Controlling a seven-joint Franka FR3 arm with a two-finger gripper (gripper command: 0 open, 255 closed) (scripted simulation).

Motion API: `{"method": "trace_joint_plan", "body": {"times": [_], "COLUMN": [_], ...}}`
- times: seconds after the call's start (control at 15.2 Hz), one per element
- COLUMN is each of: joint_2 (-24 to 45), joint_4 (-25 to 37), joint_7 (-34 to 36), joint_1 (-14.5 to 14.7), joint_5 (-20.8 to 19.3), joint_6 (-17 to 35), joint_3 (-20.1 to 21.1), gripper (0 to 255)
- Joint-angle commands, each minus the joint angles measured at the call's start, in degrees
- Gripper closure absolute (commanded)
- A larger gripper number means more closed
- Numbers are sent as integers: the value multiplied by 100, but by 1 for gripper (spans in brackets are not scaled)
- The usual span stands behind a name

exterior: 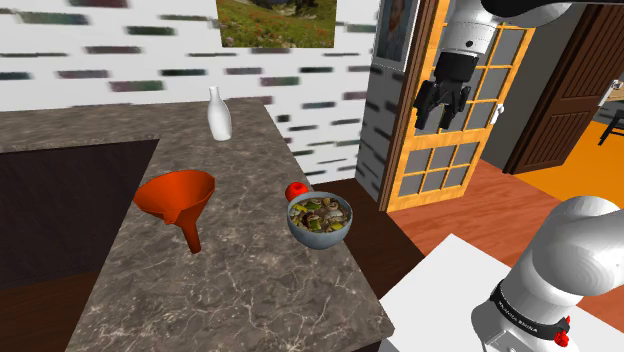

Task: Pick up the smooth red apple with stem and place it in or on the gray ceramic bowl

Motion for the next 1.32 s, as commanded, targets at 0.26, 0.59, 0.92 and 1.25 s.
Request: {"method": "trace_joint_plan", "body": {"times": [0.26,0.59,0.92,1.25], "joint_2": [560,1410,2394,3482], "joint_4": [3,196,597,1207], "joint_7": [447,1026,1656,2351], "joint_1": [57,95,102,121], "joint_5": [72,43,-160,-564], "joint_6": [599,1282,1849,2250], "joint_3": [416,901,1334,1681], "gripper": [0,0,0,0]}}
